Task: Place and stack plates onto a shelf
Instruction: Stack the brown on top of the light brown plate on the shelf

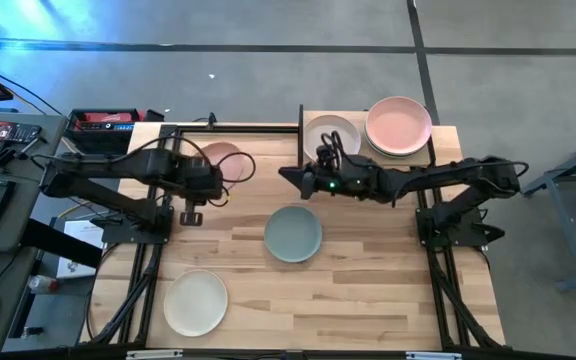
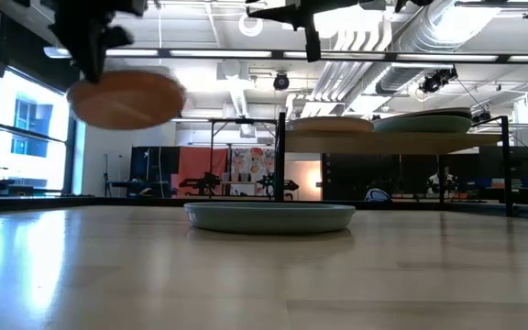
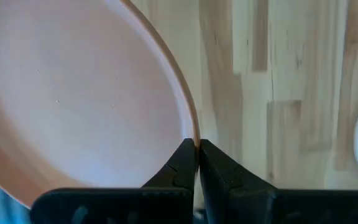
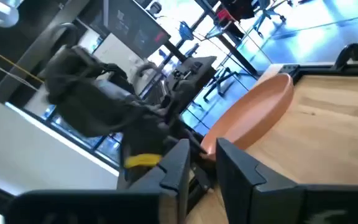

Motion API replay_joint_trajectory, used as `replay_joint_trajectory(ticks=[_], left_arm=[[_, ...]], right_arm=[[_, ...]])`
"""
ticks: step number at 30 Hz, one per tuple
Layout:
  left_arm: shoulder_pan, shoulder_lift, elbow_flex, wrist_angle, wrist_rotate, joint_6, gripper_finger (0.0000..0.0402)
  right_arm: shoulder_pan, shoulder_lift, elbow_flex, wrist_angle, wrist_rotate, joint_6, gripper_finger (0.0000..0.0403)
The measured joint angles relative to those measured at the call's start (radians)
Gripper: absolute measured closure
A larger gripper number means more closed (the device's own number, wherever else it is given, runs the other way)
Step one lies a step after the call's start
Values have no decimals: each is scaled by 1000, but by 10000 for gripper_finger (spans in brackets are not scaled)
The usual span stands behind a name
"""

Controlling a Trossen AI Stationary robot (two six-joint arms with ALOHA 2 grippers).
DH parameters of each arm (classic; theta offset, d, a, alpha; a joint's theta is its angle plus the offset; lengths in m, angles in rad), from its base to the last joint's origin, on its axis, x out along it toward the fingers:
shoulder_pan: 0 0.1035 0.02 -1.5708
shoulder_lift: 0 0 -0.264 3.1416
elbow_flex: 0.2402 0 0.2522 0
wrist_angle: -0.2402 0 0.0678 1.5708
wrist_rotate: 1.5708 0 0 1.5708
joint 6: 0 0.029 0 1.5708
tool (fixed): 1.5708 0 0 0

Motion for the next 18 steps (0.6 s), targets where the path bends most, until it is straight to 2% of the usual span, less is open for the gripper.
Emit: replay_joint_trajectory(ticks=[4, 8, 11, 14, 18], left_arm=[[-57, 29, 96, -3, -34, 115, 401], [-112, 71, 180, -3, -66, 270, 401], [-146, 110, 228, -6, -130, 340, 401], [-172, 156, 272, -34, -184, 389, 401], [-194, 217, 307, -85, -245, 411, 401]], right_arm=[[-36, 0, 0, 3, -44, 26, 306], [-78, 0, 34, -2, -206, 27, 290], [-101, 0, 96, -32, -265, 16, 291], [-113, 0, 196, -182, -271, -41, 296], [-120, 0, 374, -541, -216, -125, 304]])
